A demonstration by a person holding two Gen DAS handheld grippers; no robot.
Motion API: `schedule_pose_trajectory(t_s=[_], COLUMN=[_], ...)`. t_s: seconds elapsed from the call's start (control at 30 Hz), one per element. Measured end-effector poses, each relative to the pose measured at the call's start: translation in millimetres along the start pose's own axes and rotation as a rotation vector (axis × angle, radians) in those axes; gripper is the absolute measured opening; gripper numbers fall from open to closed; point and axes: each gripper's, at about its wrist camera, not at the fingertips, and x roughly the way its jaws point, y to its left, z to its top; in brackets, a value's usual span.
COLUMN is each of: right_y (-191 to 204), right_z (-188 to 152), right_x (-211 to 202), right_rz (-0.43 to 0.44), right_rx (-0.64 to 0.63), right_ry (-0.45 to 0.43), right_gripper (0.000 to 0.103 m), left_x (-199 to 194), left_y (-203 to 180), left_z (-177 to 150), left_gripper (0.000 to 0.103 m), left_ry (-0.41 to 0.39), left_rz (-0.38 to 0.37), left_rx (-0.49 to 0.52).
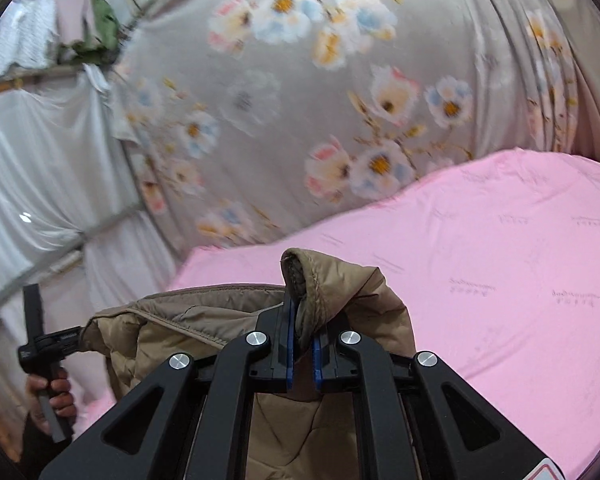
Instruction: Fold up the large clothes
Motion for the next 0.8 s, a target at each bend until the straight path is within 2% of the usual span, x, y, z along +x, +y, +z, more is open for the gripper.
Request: schedule_pose_trajectory(t_s=[0.13, 0.23, 0.53, 0.8], right_y=[-13, -19, -43, -55], right_z=[-14, -20, -48, -68], right_x=[57, 83, 149, 171], right_rz=[-0.08, -0.126, -0.22, -0.239], right_rx=[0.017, 0.011, 0.057, 0.071], right_ry=[0.09, 0.123, 0.227, 0.285], right_gripper=[0.006, 0.006, 0.006, 0.006], left_x=[70, 104, 163, 189], left_y=[5, 7, 15, 20], left_z=[-10, -18, -43, -62], left_gripper=[0.007, 0.007, 0.009, 0.01], left_ry=[0.081, 0.113, 0.185, 0.204], left_rz=[0.108, 0.148, 0.192, 0.211], left_rx=[0.022, 0.04, 0.022, 0.03])
